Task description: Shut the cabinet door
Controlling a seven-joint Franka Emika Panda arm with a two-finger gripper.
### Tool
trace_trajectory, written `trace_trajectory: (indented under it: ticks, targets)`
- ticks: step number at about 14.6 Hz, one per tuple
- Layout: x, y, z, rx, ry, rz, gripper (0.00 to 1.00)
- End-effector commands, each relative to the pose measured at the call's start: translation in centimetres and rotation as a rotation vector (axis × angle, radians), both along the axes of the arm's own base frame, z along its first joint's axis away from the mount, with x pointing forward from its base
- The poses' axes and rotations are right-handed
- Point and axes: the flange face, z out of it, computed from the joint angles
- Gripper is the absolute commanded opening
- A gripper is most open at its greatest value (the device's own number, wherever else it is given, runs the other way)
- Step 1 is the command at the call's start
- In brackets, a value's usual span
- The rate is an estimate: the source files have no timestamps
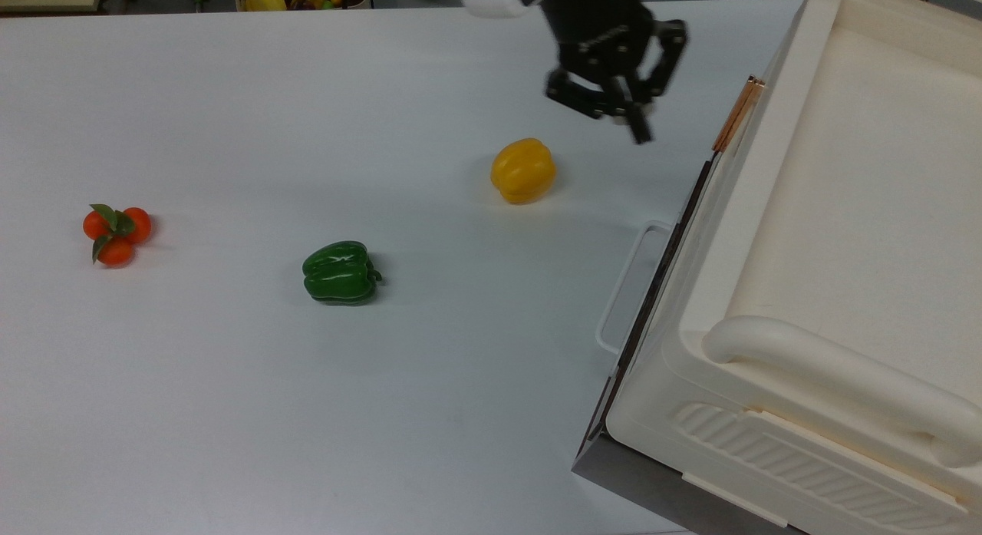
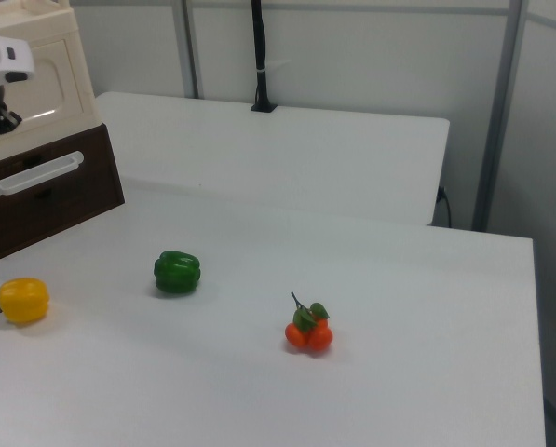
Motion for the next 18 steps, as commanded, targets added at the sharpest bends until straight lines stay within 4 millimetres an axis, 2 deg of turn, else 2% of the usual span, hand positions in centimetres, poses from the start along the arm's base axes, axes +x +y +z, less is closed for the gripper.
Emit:
trace_trajectory:
  ticks: [1, 2, 3, 9, 12, 14, 18]
  targets:
    - [-2.6, -4.6, 1.0, -0.175, 0.113, -0.022, 0.69]
    - [-3.3, -5.7, 1.4, -0.205, 0.146, -0.022, 0.94]
    - [-4.1, -6.8, 2.1, -0.225, 0.174, -0.024, 1.00]
    - [-9.2, -12.2, 5.7, -0.345, 0.341, -0.044, 1.00]
    - [-11.2, -13.5, 6.9, -0.382, 0.391, -0.056, 1.00]
    - [-10.9, -15.4, 7.1, -0.405, 0.379, -0.085, 1.00]
    - [-9.7, -16.2, 7.5, -0.394, 0.294, -0.091, 1.00]
